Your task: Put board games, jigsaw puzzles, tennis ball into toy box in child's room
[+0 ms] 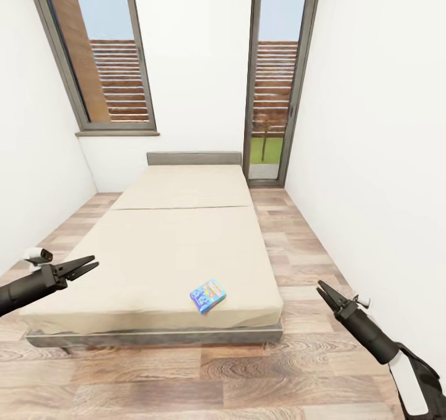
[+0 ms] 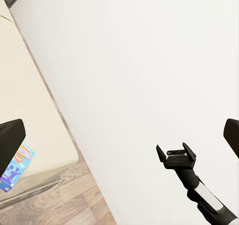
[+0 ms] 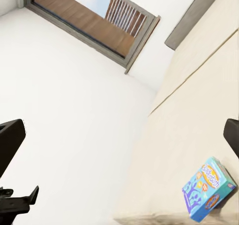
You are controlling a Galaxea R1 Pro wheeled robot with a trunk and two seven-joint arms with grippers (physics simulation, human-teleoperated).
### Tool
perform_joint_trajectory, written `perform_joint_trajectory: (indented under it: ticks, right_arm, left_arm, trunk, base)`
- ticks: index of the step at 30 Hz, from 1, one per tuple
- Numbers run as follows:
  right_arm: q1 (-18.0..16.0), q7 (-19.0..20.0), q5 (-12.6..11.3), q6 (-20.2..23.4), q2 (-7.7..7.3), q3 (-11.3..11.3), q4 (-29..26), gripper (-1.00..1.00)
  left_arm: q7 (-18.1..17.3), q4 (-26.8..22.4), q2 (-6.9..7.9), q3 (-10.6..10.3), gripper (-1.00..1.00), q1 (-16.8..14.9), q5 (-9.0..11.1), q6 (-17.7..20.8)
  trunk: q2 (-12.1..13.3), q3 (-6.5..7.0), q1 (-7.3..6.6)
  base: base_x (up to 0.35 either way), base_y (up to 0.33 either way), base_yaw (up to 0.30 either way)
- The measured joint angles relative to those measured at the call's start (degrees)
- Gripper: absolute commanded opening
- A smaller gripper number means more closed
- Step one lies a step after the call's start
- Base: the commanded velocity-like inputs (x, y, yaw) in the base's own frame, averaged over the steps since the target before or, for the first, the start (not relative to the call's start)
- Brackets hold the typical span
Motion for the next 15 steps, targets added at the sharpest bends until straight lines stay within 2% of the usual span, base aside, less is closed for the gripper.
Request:
perform_joint_trajectory:
  ticks: [5, 9, 15]
  right_arm:
    - [0.5, 1.6, 1.0, -0.9, 1.62, 1.1, 0.0, 1.0]
    - [0.6, 2.9, 1.2, -1.0, 2.8, 1.4, 0.0, 1.0]
    - [0.6, 3.1, 1.2, -1.0, 2.87, 1.5, 0.0, 1.0]
  left_arm:
    - [0.3, 1.6, -0.39, 1.5, 1.0, -0.2, 0.0, -0.1]
    - [0.3, 1.7, -0.45, 1.8, 1.0, -0.2, -0.1, -0.1]
    - [0.3, 1.8, -0.46, 1.8, 1.0, -0.2, -0.1, -0.1]
  trunk:
    - [0.0, 0.0, 0.01]
    - [0.0, 0.0, 0.02]
    - [0.0, 0.0, 0.0]
  base:
    - [-0.146, 0.0, 0.0]
    - [-0.247, 0.0, 0.0]
    - [-0.118, 0.0, 0.0]
